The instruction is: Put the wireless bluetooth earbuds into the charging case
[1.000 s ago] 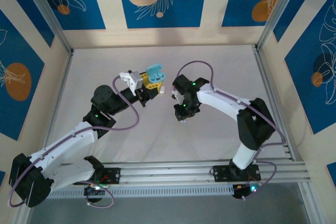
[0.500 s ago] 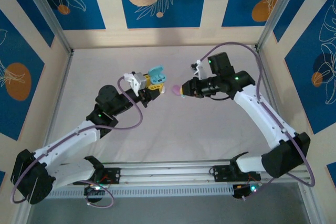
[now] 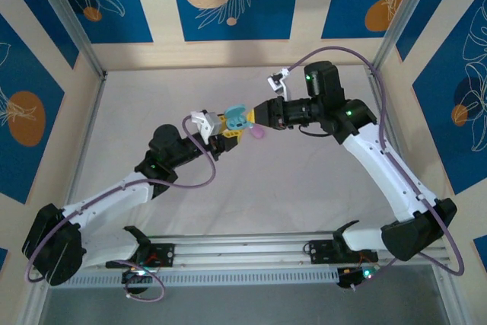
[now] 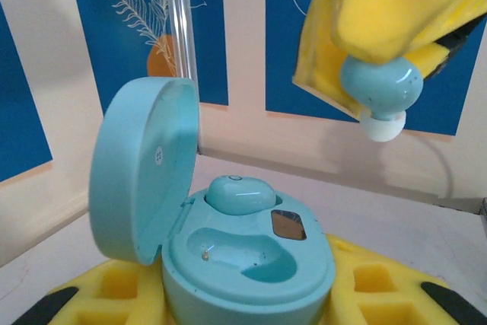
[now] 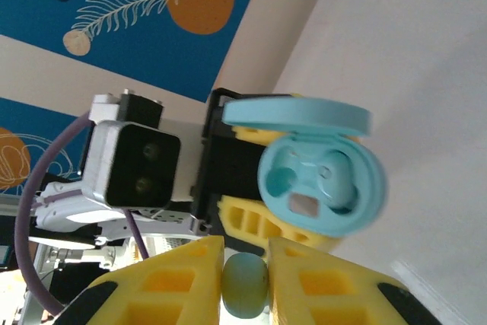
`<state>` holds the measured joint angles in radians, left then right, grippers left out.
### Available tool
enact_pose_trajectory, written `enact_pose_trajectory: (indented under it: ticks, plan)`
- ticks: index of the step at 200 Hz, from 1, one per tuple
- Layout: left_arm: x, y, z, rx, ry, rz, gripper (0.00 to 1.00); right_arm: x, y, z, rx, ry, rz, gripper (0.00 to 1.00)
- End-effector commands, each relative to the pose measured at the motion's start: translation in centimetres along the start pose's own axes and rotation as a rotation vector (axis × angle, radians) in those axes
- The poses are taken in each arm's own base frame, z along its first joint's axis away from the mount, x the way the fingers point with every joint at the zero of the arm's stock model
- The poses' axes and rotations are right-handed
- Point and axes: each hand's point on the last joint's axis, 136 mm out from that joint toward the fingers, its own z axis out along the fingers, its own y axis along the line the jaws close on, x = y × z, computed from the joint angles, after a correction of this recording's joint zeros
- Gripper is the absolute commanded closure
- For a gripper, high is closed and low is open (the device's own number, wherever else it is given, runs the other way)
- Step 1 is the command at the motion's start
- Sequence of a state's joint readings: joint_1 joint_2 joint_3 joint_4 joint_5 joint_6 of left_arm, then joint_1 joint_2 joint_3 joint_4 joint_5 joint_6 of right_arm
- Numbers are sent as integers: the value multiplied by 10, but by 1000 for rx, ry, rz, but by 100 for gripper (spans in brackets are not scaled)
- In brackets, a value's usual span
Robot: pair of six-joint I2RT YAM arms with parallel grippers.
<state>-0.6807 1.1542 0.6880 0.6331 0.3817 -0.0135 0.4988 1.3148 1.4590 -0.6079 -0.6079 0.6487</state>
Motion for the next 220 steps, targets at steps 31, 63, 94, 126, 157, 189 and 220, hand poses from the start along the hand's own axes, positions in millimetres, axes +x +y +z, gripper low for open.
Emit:
enact_pose_trajectory:
  ticks: [31, 63, 94, 126, 157, 189, 220]
  plan:
    - [-14, -11, 2, 41, -52, 64, 65, -6, 13, 19, -19, 22, -21, 79]
    - [-15, -12, 3, 45, -53, 61, 65, -8, 14, 26, -7, 23, -30, 79]
    - [-18, -13, 4, 46, -59, 60, 65, -9, 10, 31, 17, 23, -31, 79]
    - [-20, -13, 3, 44, -63, 60, 65, -9, 8, 35, 24, 24, -26, 79]
    - [-23, -14, 2, 45, -70, 58, 65, -9, 3, 38, 59, 19, -28, 79]
    - [-27, -14, 2, 42, -78, 59, 65, -6, -2, 43, 97, 32, -34, 79]
    - [-29, -13, 2, 36, -86, 56, 65, -5, -10, 44, 157, 30, -36, 79]
